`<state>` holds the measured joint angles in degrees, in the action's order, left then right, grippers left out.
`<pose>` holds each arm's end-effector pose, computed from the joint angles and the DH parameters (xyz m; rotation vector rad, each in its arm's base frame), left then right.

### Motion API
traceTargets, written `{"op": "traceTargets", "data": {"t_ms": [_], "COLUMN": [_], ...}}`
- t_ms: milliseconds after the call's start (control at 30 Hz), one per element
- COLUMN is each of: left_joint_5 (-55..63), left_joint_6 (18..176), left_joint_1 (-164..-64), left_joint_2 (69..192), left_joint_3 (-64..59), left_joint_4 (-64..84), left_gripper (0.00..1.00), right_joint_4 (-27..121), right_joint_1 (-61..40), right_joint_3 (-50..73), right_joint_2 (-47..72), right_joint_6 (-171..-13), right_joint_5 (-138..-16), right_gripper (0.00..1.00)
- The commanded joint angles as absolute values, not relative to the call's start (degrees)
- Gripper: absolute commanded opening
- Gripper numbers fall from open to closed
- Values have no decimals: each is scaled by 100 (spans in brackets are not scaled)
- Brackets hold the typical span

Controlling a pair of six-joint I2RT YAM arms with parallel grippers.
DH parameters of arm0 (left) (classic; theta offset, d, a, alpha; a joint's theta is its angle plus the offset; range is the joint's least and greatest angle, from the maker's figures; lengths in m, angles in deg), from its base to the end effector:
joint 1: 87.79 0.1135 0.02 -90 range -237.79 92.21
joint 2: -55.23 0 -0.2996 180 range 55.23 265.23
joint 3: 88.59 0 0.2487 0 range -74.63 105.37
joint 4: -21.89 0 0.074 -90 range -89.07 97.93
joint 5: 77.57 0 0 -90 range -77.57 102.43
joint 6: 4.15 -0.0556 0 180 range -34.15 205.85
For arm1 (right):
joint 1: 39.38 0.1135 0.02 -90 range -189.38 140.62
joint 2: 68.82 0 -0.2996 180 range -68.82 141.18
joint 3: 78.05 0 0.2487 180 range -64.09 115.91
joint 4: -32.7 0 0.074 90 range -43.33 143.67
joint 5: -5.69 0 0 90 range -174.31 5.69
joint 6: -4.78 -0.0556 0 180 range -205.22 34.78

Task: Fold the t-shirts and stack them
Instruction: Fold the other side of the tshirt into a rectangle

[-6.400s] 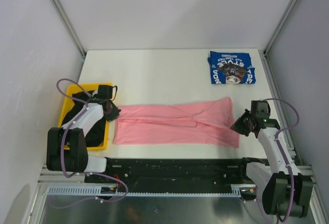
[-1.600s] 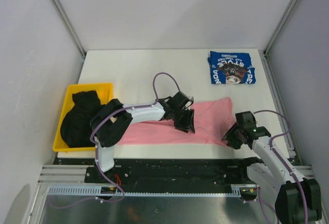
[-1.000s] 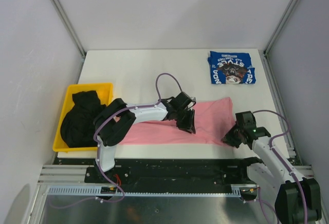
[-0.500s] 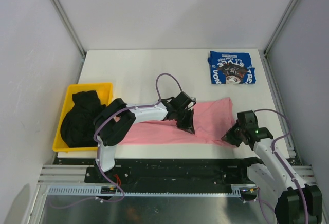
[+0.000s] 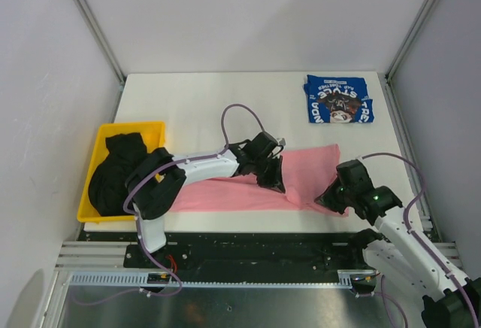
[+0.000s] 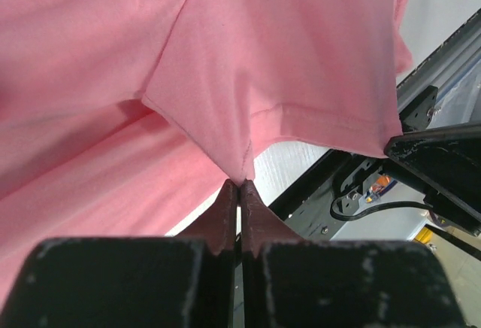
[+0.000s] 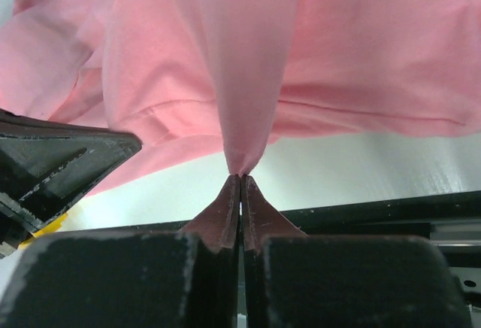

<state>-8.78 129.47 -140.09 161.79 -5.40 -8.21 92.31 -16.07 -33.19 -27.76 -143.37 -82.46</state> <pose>0.2339 -0.3356 0.2009 0.3841 2.7765 -1.0365 0.1050 0.0472 0.2196 0.7818 2.5357 0.5649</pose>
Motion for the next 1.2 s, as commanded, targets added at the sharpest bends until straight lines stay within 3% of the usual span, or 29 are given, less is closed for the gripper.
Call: {"op": "traceTargets", "data": {"t_ms": [0,533,967,1067,1167], "left_joint_5": [-859,-989,-1074,-1079,-1103], "left_joint_6": [13026,12994,12932,12911,12828], "left_joint_1": [-14028,-14031,-14036,-14035,-14026], "left_joint_2": [15777,16163,16361,16289,16141], "left_joint_3": [-686,-723,-720,-734,-777], "left_joint_4": [-759,-760,-758,-761,-761], "left_gripper": [0,0,3,9,26], "right_joint_4": [9463,9824,9355,9385,9482], "right_joint_1": [-1286,-1229,-1595,-1630,-1705], "right_joint_3": [-2949,-2925,-3268,-3305,-3217], "right_joint_2": [-2865,-2515,-2087,-2172,-2405], "right_joint_6": [-14745,-14504,-13965,-13918,-13951], "right_joint_5": [-8682,-9470,-9032,-8929,-8690], "right_gripper": [0,0,0,7,26]}}
